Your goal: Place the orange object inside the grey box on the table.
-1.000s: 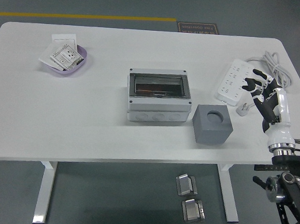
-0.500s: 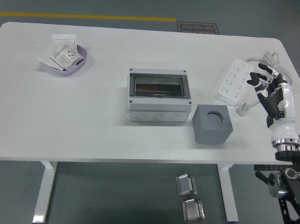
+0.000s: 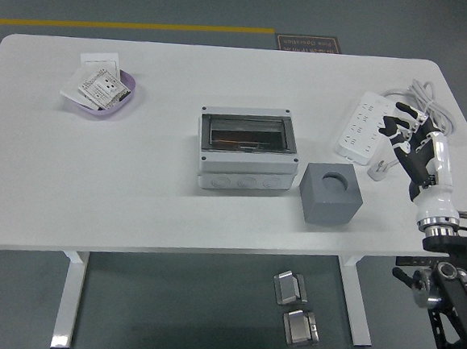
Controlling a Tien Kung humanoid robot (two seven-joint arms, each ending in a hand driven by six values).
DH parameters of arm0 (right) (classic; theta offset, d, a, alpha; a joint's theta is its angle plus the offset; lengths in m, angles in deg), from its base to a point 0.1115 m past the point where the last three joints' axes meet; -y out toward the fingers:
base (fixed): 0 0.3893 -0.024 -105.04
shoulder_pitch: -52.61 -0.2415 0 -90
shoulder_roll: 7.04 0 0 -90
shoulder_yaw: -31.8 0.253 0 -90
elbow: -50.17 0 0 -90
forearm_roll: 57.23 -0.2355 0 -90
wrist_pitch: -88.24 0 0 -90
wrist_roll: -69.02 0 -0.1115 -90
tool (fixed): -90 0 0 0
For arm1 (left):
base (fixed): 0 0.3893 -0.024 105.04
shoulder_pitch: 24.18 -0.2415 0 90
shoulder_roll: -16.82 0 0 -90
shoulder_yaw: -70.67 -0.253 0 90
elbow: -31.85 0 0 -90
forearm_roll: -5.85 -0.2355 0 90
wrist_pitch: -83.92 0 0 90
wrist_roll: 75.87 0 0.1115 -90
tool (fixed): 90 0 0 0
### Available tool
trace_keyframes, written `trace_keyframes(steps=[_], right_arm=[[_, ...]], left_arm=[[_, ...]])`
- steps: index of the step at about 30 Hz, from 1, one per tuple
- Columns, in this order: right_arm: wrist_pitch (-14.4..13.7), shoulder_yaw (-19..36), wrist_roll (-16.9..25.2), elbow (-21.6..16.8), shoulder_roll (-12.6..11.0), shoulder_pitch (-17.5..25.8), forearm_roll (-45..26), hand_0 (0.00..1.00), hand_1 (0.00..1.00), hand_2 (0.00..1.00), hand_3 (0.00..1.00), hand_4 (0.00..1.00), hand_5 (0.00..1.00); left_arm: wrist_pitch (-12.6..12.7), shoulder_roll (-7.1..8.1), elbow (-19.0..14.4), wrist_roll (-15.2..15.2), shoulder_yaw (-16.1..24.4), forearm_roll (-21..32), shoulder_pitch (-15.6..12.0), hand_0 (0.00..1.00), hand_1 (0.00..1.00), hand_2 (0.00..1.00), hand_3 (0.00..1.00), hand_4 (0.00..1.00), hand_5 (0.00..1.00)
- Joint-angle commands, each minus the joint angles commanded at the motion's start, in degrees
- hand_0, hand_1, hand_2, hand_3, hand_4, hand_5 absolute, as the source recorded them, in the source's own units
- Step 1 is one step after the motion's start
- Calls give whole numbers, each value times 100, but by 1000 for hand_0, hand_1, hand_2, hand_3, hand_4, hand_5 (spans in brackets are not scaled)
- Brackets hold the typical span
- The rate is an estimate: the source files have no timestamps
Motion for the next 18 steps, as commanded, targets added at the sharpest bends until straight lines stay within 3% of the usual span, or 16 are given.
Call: trace_keyframes(steps=[18], right_arm=[[161,-266,-89,287,-199,-390,29,684,559,629,719,926,494]], left_arm=[[-24,-157,0,40,-6,-178,54,680,684,587,656,636,386]])
